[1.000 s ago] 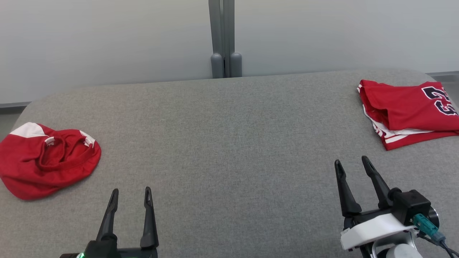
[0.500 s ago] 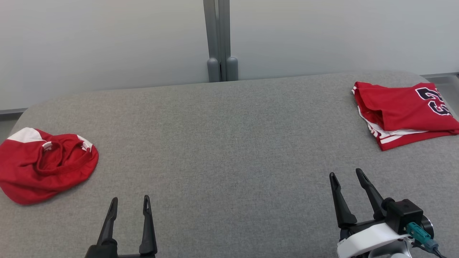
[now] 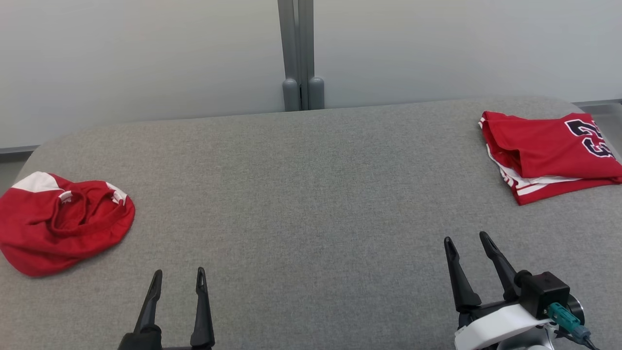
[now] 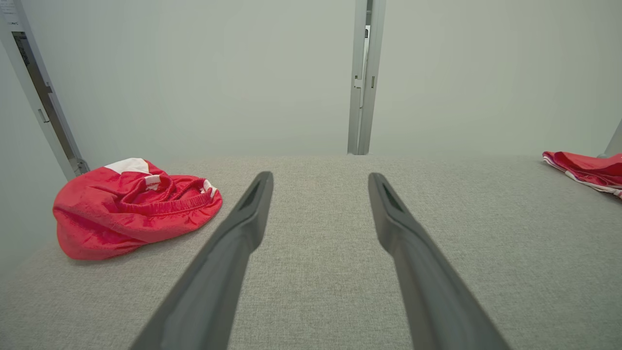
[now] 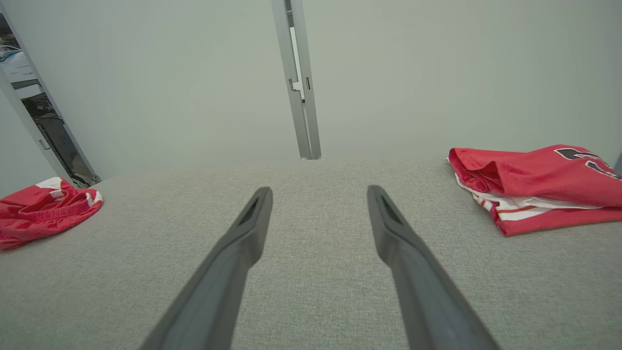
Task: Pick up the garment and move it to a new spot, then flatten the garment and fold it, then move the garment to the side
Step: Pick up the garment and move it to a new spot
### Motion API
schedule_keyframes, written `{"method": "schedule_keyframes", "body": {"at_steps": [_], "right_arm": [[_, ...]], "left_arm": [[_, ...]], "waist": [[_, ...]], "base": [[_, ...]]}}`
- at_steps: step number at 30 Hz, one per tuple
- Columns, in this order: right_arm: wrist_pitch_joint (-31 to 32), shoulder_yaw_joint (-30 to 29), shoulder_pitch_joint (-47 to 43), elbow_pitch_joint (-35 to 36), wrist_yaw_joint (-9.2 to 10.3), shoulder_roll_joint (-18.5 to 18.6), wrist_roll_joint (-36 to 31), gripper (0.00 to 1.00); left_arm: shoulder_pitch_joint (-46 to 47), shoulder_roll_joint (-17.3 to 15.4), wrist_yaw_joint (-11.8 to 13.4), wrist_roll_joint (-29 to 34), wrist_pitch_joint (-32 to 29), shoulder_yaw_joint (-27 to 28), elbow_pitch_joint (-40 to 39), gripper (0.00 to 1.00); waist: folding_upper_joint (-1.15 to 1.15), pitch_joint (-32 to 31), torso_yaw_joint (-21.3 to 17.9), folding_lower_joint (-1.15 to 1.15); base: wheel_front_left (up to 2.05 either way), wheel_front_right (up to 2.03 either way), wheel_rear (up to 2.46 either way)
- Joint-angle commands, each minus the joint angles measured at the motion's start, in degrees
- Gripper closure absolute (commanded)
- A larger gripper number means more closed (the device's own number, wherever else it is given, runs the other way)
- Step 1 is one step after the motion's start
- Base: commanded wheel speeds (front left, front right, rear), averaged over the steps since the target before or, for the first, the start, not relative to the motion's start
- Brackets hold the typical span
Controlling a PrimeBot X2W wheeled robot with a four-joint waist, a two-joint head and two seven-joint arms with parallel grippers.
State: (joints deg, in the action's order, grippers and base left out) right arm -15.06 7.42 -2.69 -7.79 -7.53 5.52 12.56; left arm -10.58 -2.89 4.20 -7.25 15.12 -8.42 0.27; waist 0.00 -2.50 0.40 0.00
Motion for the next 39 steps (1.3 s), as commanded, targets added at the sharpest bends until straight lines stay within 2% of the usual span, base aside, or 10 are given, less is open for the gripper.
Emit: {"method": "schedule_keyframes", "body": {"at_steps": [1,28,34,39], "right_arm": [[-0.14,0.01,-0.25,-0.18,0.09,-0.13,0.25,0.00],[-0.14,0.03,-0.76,-0.32,0.09,-0.22,-0.15,0.00],[-0.14,0.23,-0.99,-0.34,0.09,-0.06,0.01,0.00],[-0.14,0.39,-1.54,-0.38,0.09,-0.18,0.09,0.00]], "left_arm": [[-0.33,-0.02,0.05,0.29,0.02,0.11,0.10,0.00],[-0.21,-0.03,0.23,0.15,0.02,0.13,0.84,0.00],[0.38,-0.03,-0.15,0.39,0.02,0.13,1.02,0.00],[0.35,-0.05,-0.01,0.77,0.01,-0.01,0.90,0.00]], "waist": [[0.00,-0.03,-0.06,0.00],[0.00,-0.04,0.20,0.00],[0.00,0.16,2.07,0.00],[0.00,0.27,5.71,0.00]], "base": [[0.00,0.00,0.00],[0.00,0.00,0.00],[0.00,0.00,0.00],[0.00,0.00,0.00]]}}
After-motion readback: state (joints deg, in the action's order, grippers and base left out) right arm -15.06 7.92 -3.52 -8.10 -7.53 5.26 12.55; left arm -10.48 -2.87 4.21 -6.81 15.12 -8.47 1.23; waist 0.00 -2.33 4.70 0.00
